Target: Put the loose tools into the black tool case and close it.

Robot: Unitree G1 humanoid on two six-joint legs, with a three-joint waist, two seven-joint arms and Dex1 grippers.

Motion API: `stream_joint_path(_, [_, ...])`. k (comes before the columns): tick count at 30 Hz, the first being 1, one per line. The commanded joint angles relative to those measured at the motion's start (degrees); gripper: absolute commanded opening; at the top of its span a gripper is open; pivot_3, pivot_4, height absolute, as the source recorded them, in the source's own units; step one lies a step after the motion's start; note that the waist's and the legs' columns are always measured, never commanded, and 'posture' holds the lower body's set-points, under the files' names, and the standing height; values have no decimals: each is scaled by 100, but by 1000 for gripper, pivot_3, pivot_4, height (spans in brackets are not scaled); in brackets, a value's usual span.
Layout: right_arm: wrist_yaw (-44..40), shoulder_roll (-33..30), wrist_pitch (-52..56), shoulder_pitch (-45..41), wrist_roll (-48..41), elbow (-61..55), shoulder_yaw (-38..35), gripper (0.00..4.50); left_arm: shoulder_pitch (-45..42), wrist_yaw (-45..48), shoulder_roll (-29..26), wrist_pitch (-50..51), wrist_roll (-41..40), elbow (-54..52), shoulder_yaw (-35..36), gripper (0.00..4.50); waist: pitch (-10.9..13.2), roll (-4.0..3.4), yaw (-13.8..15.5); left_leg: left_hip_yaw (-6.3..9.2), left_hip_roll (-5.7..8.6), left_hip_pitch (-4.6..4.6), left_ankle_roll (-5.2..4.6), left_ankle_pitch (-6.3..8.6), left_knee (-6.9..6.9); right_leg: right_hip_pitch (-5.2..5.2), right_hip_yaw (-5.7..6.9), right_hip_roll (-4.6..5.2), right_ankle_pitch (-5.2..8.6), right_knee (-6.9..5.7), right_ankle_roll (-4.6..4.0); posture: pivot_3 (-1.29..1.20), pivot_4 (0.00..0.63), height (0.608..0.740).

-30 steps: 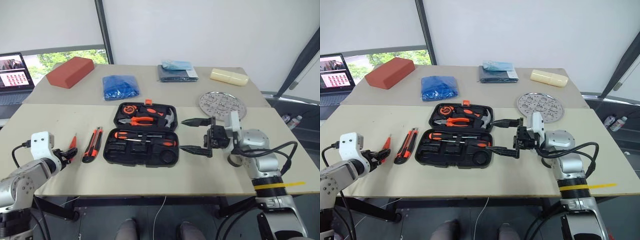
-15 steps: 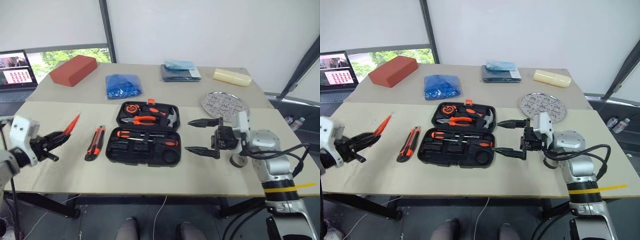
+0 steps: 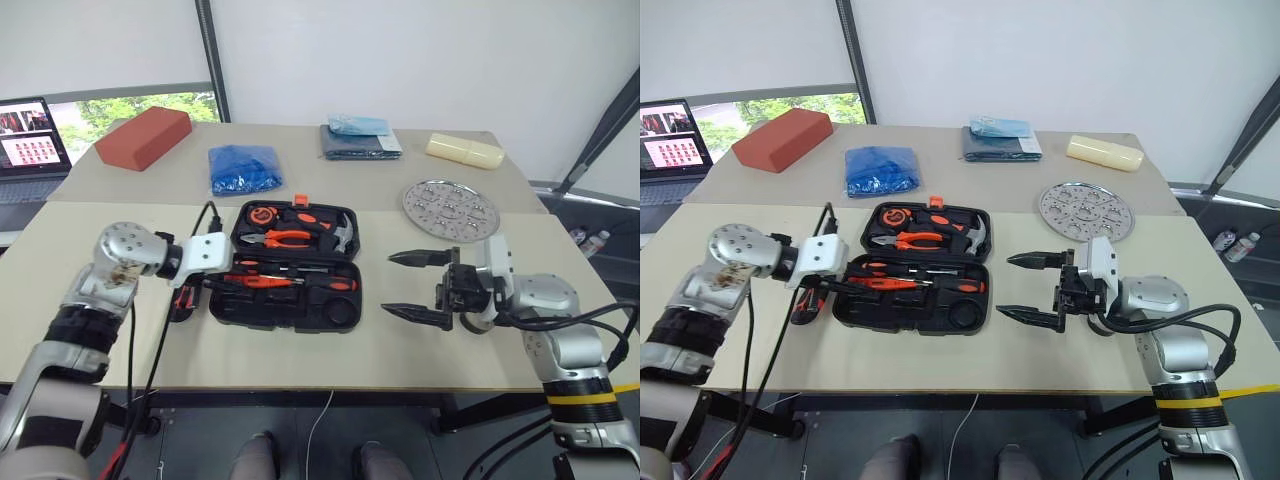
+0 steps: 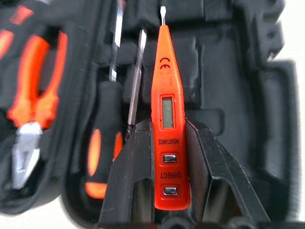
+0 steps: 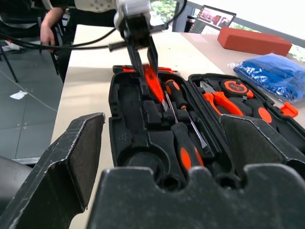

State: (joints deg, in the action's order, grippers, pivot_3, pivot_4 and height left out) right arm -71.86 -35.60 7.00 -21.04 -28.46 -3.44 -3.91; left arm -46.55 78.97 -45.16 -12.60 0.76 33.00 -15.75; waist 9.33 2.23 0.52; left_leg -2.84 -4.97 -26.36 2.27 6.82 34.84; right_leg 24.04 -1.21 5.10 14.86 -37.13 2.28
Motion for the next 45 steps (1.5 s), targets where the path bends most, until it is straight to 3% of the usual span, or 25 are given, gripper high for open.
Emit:
stream_joint_path(1, [139,-108,47,101,-185,-336,-253,4500,-329,-169,83,-394,369,436,-92,466,0,0,14,1,0,0,0,0,1,-1,0,0,0,1,1,0,150,740])
stream_joint_path(8, [234,-110,74,209,-212,-447,-248,4500,-533,61,130,-1029,737,818,-340,466,0,0,12,0,1,0,-9,-7,16,-7,-2,3,-13,0,18,0,150,740])
stream_joint_path(15, [246,-116,80,228,-234,-453,-241,4500,-463,147,84,-846,933,881,-436,466,-1,-1,-8,0,1,1,-11,-8,17,-7,-6,1,-17,-3,13,0,150,740])
stream_joint_path(17, [250,-109,81,233,-231,-448,-234,4500,-377,189,150,-660,646,880,-250,1476,-1,-1,-16,0,1,1,-11,-8,17,-7,-6,1,-17,-3,13,0,150,740])
stream_joint_path(23, [233,-129,86,259,-221,-394,-242,4500,-535,457,433,-784,-713,1191,852,3396,0,0,-24,0,1,2,-12,-8,16,-6,-8,1,-16,-5,15,0,150,740])
stream_joint_path(27, [231,-152,92,298,-224,-365,-270,4500,-526,625,559,-488,-1333,1329,1392,3396,1,2,-11,1,2,-1,-12,-9,23,-6,-7,2,-18,-7,17,0,150,740])
stream_joint_path(30, [270,-135,81,316,-225,-349,-265,4500,-343,497,712,-336,-1380,1259,1492,2591,1,1,1,1,2,-1,-12,-9,27,-10,-7,2,-19,-8,18,0,150,740])
stream_joint_path(37, [375,-95,85,404,-238,-404,-268,4500,222,-7,1068,-198,-973,1046,1300,47,1,2,17,2,3,0,-12,-9,41,-19,-7,2,-25,-8,26,0,150,740])
stream_joint_path(45, [445,-139,84,546,-278,-493,-306,4500,591,-415,1036,-63,-620,1009,1164,47,0,0,17,4,3,1,-12,-9,41,-20,-7,1,-26,-9,26,0,150,740])
